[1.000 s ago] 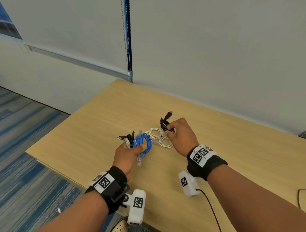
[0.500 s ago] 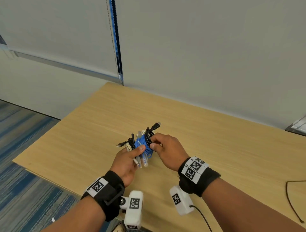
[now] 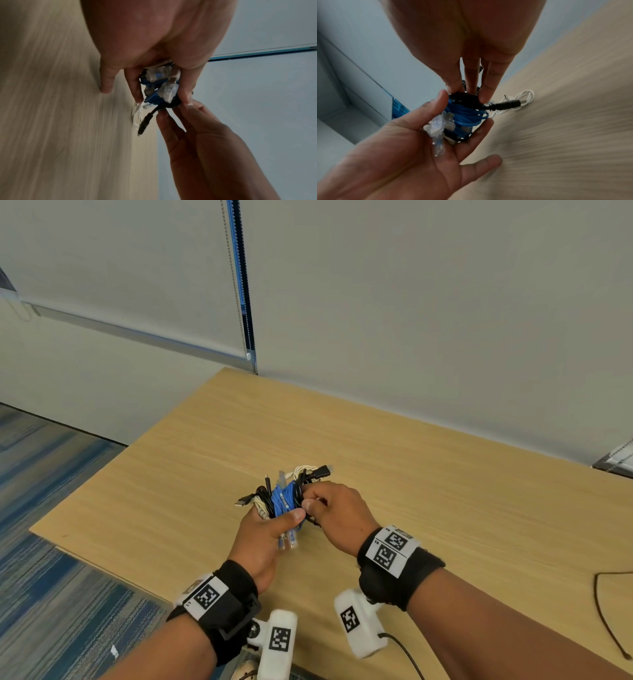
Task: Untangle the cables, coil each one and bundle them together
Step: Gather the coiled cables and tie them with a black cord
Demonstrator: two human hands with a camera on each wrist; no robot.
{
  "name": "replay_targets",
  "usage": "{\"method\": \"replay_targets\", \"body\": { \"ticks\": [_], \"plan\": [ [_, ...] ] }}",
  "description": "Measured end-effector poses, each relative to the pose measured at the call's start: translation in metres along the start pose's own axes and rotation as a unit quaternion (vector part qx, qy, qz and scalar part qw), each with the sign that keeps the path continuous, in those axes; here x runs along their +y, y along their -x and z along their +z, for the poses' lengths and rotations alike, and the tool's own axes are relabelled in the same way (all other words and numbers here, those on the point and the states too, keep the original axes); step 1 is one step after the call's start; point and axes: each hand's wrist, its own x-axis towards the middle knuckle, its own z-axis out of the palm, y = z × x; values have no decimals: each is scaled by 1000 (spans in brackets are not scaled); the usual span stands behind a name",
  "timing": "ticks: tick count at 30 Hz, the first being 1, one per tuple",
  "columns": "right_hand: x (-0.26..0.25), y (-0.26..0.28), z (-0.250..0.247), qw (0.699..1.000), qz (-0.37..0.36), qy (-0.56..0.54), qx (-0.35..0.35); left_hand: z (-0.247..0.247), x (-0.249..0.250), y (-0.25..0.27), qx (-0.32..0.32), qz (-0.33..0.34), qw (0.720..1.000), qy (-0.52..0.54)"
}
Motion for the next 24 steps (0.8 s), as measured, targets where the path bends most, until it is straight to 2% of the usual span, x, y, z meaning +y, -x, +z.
{"method": "replay_targets", "body": {
  "ticks": [5,9,12,13,15,17,19,20,22,24],
  "plan": [
    [-8,-4,10,993,35,-73,-82,-6,-2,-1,55,29,998,-19],
    [-11,-11,17,985,47,-114,-120,-21,0,-8,104,5,995,-9],
    [-14,-17,18,981,24,-121,-151,-31,10,-13,130,-5,991,-1],
    [-15,-21,18,979,23,-133,-152,-34,14,-15,133,-1,991,-1],
    [-12,-31,13,970,65,-190,-140,-38,22,-19,136,11,991,-12],
    [-3,-40,7,967,100,-214,-100,-41,29,-22,142,17,989,-22],
    [15,-49,-2,992,103,-58,-36,-43,33,-25,152,19,988,-22],
    [24,-51,-5,993,102,51,-34,-43,35,-26,157,18,987,-22],
    [39,-49,-3,969,110,203,-86,-45,36,-27,159,17,987,-24],
    [52,-44,6,950,128,253,-132,-47,33,-28,159,14,987,-26]
  ]
}}
